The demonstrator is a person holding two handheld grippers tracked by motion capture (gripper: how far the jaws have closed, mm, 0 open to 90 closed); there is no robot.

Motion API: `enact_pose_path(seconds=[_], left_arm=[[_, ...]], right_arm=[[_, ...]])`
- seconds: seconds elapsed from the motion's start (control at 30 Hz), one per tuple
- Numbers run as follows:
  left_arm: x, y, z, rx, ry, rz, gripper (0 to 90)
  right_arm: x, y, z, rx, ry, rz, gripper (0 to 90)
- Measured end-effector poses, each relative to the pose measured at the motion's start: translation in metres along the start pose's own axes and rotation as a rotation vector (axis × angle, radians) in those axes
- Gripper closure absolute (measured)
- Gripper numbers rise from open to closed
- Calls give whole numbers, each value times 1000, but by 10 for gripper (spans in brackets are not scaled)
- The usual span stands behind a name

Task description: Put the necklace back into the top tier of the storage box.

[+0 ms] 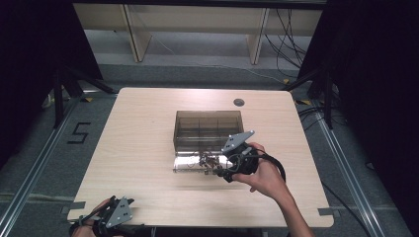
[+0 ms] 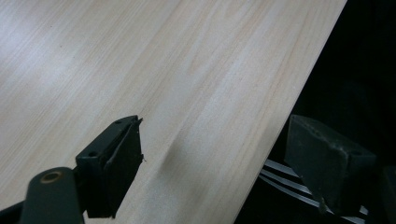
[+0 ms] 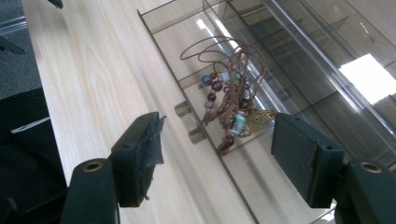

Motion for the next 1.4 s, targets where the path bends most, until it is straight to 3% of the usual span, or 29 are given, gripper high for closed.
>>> enact_pose_path(seconds=[0.2, 0.3, 0.47, 0.57, 0.77, 0.83, 1.1, 1.17, 1.2, 1.23, 1.27, 1.3, 1.4], left_arm=[[-2, -1, 0, 2, 7, 1, 184], [-1, 0, -1, 2, -19, 3, 184], [-2, -1, 0, 0, 9, 3, 184], [-1, 0, -1, 1, -18, 3, 184], [0, 0, 0, -4, -2, -2, 184], [0, 0, 0, -8, 26, -5, 184], [2, 1, 1, -4, 15, -11, 184], [2, 2, 0, 4, 21, -21, 184], [2, 2, 0, 3, 19, -19, 184], [2, 2, 0, 0, 17, -15, 184], [2, 1, 0, -3, 17, -11, 184], [2, 1, 0, -6, 16, -8, 184], [2, 1, 0, -4, 15, -10, 184]], right_arm=[[-1, -7, 8, -22, -11, -8, 341], [-1, -8, 9, -17, 8, -8, 341], [0, -9, 14, -11, 12, -20, 342], [1, -9, 16, -27, 7, -23, 341], [1, -13, 20, -32, 11, -36, 341], [2, -14, 21, -31, 21, -36, 341], [0, -21, 29, -45, 53, -29, 339], [-1, -22, 30, -27, 50, -32, 339], [-1, -23, 32, -48, 44, -32, 339], [-1, -24, 33, -33, 59, -36, 339], [0, -25, 34, -47, 61, -23, 339], [-1, -25, 33, -17, 59, -40, 337], [-1, -29, 37, -44, 61, -22, 324]])
Point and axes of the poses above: each handheld gripper's, and its own axes: x roughly backward along the jaws, y roughly out of its top, z roughly to its left, the point moved 5 cm from there along -x, roughly forward along the jaws, and after that the axes turned 2 degrees about y, right-handed, at the moved point
